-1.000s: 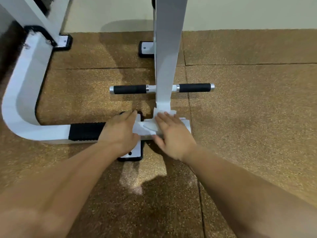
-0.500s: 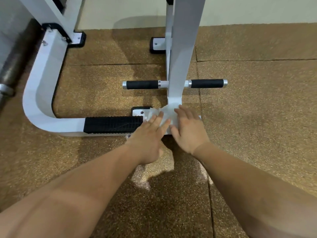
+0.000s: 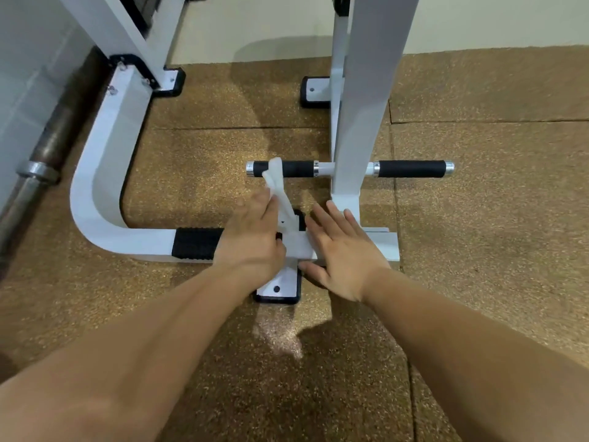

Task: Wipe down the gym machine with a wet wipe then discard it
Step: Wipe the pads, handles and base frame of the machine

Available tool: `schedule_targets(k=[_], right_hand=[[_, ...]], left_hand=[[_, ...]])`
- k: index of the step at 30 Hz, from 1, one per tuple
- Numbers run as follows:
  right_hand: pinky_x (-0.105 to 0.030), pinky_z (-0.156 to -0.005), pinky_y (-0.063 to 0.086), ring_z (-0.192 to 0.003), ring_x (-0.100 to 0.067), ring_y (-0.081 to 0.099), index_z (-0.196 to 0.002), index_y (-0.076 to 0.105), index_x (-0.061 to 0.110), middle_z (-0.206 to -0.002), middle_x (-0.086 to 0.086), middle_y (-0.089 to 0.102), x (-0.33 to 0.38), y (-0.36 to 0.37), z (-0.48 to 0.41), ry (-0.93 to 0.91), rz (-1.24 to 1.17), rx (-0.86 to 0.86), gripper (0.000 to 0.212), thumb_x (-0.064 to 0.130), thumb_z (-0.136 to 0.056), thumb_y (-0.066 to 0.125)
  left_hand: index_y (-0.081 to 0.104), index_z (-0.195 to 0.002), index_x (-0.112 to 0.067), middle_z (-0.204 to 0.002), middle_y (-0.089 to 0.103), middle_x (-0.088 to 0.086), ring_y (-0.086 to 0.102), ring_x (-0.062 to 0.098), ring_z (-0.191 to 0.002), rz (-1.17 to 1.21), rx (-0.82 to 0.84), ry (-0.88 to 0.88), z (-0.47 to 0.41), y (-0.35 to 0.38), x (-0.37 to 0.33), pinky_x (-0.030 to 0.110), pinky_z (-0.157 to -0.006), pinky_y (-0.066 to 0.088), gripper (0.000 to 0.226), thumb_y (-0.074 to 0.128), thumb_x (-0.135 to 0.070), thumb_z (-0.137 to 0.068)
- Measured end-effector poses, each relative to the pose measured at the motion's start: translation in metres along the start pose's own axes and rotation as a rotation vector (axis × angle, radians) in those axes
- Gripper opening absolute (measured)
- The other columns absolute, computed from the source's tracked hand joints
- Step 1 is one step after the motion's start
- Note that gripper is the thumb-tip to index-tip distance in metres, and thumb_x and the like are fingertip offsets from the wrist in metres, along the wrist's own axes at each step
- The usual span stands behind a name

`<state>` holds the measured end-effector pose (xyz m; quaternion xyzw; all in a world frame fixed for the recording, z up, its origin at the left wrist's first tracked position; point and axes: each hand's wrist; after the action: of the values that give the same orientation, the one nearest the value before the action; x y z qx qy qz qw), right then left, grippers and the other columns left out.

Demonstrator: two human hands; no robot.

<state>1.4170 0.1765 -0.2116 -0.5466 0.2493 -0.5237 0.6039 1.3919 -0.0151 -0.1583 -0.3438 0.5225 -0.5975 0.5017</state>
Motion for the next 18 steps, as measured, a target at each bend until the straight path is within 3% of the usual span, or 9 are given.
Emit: schedule_targets(k=[3,6,9,11,14,18], right_hand=[[-0.047,-0.126,-0.015,-0.153,-0.025,-0.03,-0.164,-0.01,0.021,-0.17,-0.004,-0.022,-0.006,0.006,-0.011,0.082,0.056,0.049,0.096,0.082,-0.093,0.01],[-0.049,-0.124,-0.018,-0.149,-0.024,-0.038,-0.162,-0.017,0.024,-0.167,-0.002,-0.03,-0.008,0.005,-0.016,0.111,0.071,0.107,0.102,0.089,-0.087,0.008],[-0.049,-0.122,-0.022,-0.144,-0.022,-0.046,-0.16,-0.02,0.027,-0.164,0.001,-0.035,-0.011,-0.002,-0.019,0.102,0.022,0.21,0.106,0.092,-0.085,0.015],[-0.05,-0.122,-0.022,-0.143,-0.022,-0.047,-0.161,-0.019,0.028,-0.164,0.002,-0.035,-0.012,-0.005,-0.02,0.103,0.008,0.235,0.107,0.092,-0.084,0.018],[-0.05,-0.122,-0.023,-0.143,-0.023,-0.046,-0.162,-0.018,0.028,-0.164,0.002,-0.035,-0.011,-0.005,-0.019,0.098,0.016,0.227,0.111,0.094,-0.079,0.016],[-0.05,-0.121,-0.023,-0.143,-0.023,-0.047,-0.162,-0.018,0.028,-0.164,0.002,-0.035,-0.011,-0.004,-0.019,0.091,0.026,0.224,0.115,0.095,-0.072,0.008]], left_hand=[[0.02,-0.158,-0.003,-0.168,0.01,0.011,0.014,0.032,-0.152,0.006,-0.113,-0.049,-0.024,-0.008,0.014,0.043,-0.126,0.014,0.076,0.057,-0.022,-0.094],[0.008,-0.162,-0.007,-0.171,-0.006,0.006,0.004,0.03,-0.156,-0.041,0.041,-0.003,-0.052,-0.004,0.021,0.044,-0.127,0.011,0.083,0.057,-0.022,-0.096],[-0.008,-0.162,-0.019,-0.169,-0.019,0.004,0.0,0.033,-0.156,-0.001,0.147,-0.027,-0.066,0.007,0.019,0.045,-0.125,0.018,0.095,0.06,-0.028,-0.096],[-0.016,-0.16,-0.024,-0.168,-0.021,0.006,-0.009,0.032,-0.156,0.024,0.079,-0.02,-0.064,0.02,0.015,0.046,-0.126,0.009,0.097,0.057,-0.024,-0.096],[-0.014,-0.16,-0.018,-0.169,-0.016,0.007,-0.016,0.029,-0.156,-0.018,0.002,-0.025,-0.066,0.03,0.013,0.047,-0.126,-0.008,0.092,0.053,-0.026,-0.097],[-0.008,-0.162,-0.016,-0.17,-0.013,0.007,-0.016,0.028,-0.156,-0.043,0.058,-0.031,-0.087,0.017,0.025,0.048,-0.126,-0.007,0.088,0.051,-0.03,-0.098]])
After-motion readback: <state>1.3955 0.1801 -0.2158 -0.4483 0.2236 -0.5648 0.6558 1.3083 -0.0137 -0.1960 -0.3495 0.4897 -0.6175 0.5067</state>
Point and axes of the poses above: each hand's wrist, its own z-axis away from the middle knuckle, its own y-axis out of the palm, x = y × z
